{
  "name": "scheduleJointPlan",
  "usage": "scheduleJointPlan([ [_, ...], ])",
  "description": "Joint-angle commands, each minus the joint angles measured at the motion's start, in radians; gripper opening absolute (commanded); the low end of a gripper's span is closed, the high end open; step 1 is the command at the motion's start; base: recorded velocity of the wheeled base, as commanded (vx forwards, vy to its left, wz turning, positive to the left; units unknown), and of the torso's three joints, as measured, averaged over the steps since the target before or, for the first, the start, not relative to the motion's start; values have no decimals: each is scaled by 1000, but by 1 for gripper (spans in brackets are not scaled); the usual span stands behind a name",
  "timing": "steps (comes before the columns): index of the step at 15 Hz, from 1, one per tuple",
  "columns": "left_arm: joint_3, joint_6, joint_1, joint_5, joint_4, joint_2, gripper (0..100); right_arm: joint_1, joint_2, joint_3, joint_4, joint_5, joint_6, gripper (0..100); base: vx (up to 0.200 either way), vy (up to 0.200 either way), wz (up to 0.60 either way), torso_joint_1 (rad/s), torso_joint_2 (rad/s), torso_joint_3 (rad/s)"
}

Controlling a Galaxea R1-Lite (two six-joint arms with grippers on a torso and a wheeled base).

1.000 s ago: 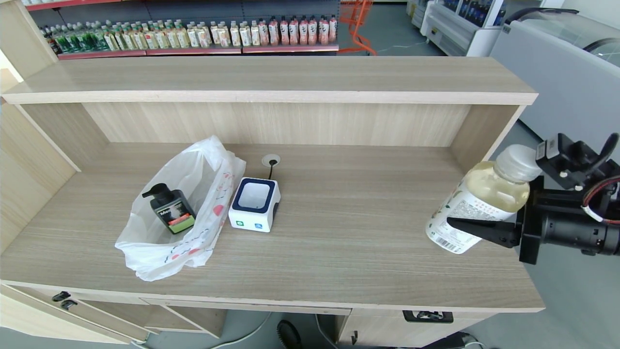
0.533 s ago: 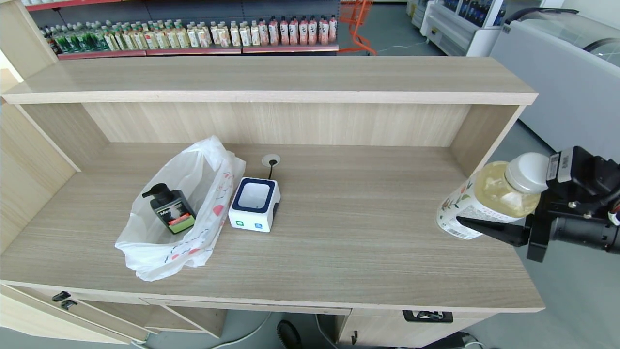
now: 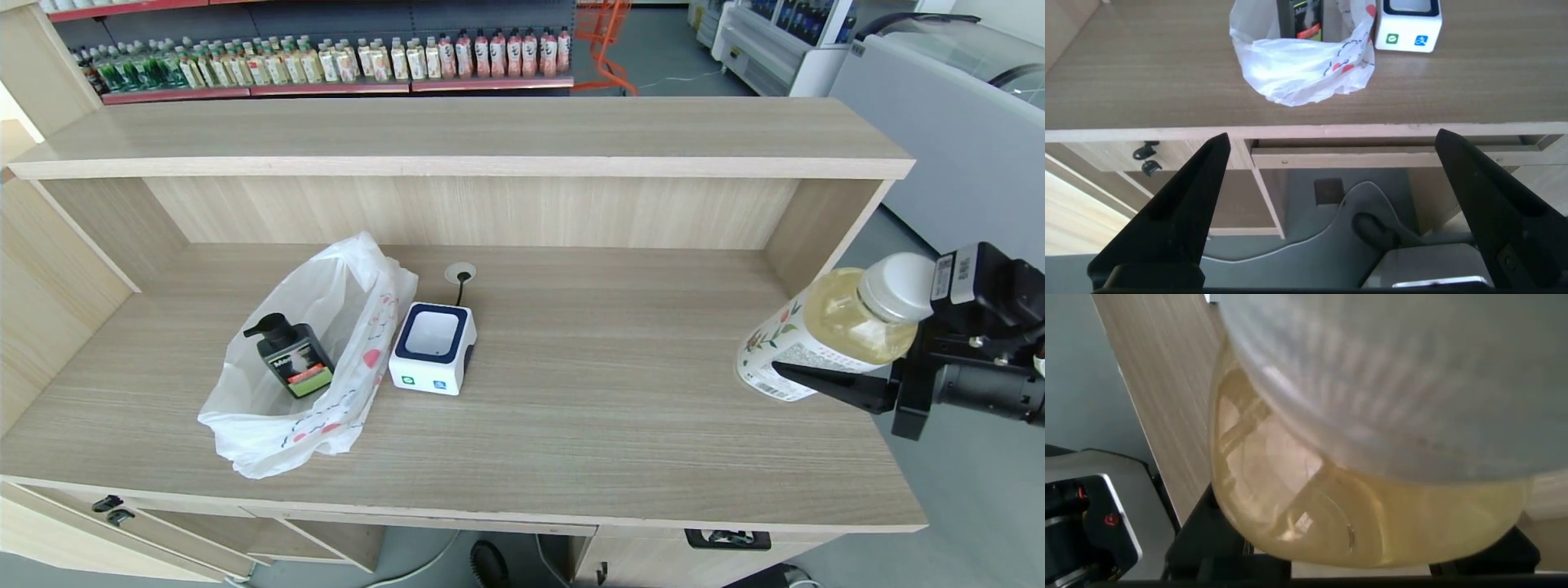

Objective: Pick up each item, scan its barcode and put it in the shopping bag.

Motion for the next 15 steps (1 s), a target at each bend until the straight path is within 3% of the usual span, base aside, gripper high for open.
scheduleJointPlan([
  [1, 0, 1, -2, 1, 0, 0, 100, 2, -2, -4, 0, 0, 13, 0, 0, 200, 0, 2, 2, 7],
  [14, 0, 1, -2, 1, 0, 2, 100, 5, 18, -46, 1, 12, 34, 0, 0, 200, 0, 3, 3, 2],
  [15, 0, 1, -2, 1, 0, 0, 100, 5, 18, -46, 1, 12, 34, 0, 0, 0, 0, 0, 0, 0],
])
